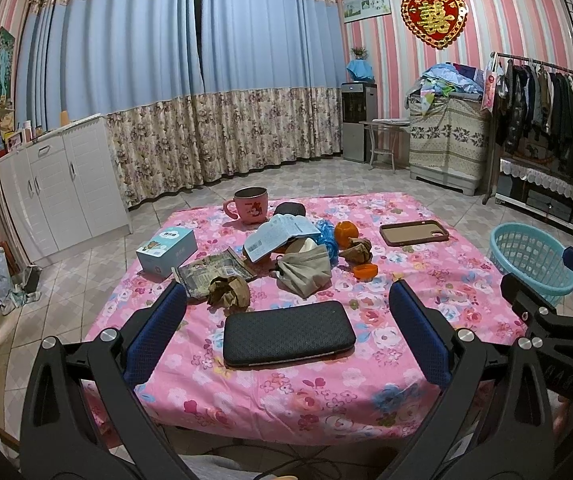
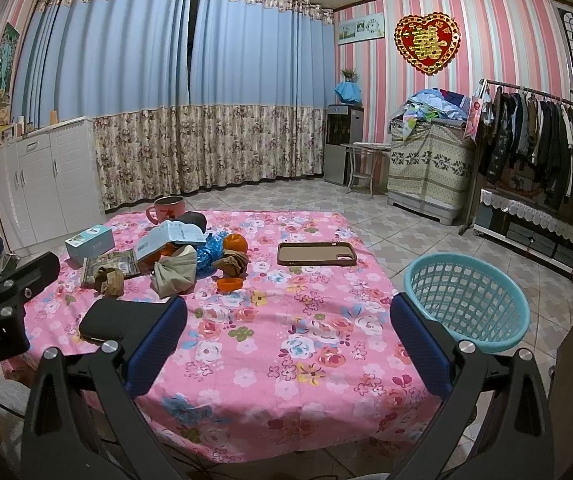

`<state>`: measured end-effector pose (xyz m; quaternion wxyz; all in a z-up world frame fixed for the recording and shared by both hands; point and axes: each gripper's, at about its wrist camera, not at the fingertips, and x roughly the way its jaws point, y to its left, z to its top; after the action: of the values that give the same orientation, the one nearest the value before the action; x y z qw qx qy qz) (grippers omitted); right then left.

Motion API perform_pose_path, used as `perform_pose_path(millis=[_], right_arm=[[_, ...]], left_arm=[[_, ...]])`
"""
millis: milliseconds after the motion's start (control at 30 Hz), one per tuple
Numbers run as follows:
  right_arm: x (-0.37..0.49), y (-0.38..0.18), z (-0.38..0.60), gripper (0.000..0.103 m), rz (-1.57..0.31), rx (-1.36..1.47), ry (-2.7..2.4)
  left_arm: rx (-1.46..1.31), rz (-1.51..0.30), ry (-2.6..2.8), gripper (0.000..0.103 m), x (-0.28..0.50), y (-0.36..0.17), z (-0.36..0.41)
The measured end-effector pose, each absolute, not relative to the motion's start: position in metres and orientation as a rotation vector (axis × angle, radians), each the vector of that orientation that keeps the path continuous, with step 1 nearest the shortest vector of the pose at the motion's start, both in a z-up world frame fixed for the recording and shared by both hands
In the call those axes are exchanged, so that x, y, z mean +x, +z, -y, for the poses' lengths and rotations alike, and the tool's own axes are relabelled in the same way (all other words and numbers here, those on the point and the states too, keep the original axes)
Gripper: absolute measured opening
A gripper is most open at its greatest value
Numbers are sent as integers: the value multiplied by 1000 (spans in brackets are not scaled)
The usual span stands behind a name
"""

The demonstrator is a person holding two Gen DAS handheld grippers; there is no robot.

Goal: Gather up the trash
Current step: 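Reach the left tool to the white receipt paper and grasp it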

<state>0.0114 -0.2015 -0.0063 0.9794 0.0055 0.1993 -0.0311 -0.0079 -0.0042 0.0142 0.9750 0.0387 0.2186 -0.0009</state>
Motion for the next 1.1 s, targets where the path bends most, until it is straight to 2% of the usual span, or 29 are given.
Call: perform_pose_path(millis=[200, 400, 733, 900, 1100], right_arm=[[31, -12, 206, 99, -415, -1, -80], [82, -1, 202, 99, -394, -44, -72], [202, -4, 199, 99, -479, -12, -60], [255, -21, 198, 99, -532, -3, -33], [280, -62, 200, 99, -622, -4, -35]], left_arm=[[78, -474, 23, 98, 11, 21, -6], [49, -513, 47, 98, 70, 23, -24], [56, -617, 97, 98, 221, 20, -38], [13, -702, 115, 98, 280, -7, -48], [91, -838, 88, 97, 298, -66, -40]])
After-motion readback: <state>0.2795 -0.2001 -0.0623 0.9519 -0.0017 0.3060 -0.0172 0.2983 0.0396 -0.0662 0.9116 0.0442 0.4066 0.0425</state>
